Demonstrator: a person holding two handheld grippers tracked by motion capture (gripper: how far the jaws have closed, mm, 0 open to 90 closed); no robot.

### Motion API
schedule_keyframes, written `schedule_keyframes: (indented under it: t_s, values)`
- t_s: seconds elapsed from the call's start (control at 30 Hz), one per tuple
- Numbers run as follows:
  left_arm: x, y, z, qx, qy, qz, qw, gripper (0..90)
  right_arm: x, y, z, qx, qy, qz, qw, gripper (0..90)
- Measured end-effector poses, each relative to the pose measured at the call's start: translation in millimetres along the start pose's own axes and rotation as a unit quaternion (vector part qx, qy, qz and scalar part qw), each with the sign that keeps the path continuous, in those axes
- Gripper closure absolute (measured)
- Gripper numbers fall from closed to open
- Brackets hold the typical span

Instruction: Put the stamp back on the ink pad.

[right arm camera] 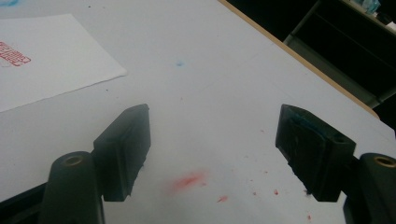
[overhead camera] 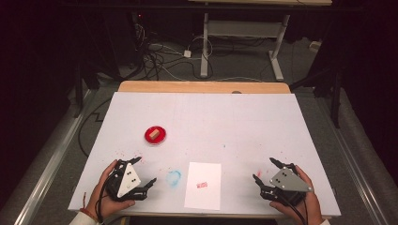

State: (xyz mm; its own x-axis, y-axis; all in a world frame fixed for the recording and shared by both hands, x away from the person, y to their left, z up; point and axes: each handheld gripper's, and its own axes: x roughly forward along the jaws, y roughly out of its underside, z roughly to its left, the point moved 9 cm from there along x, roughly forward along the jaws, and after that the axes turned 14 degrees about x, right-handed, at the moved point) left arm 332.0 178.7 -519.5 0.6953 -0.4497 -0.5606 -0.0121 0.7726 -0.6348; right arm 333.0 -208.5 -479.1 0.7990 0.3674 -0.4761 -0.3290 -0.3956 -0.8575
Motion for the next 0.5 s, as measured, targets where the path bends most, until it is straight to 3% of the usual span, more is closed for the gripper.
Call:
schedule_keyframes:
  t_s: [0.5]
  values:
    - [3.0,0.4,0.4,-0.001,0.002,0.005,1.0000,16.1,0.2,0.6,-2.0,0.003,-0.001,0.000,1.0000,27.2]
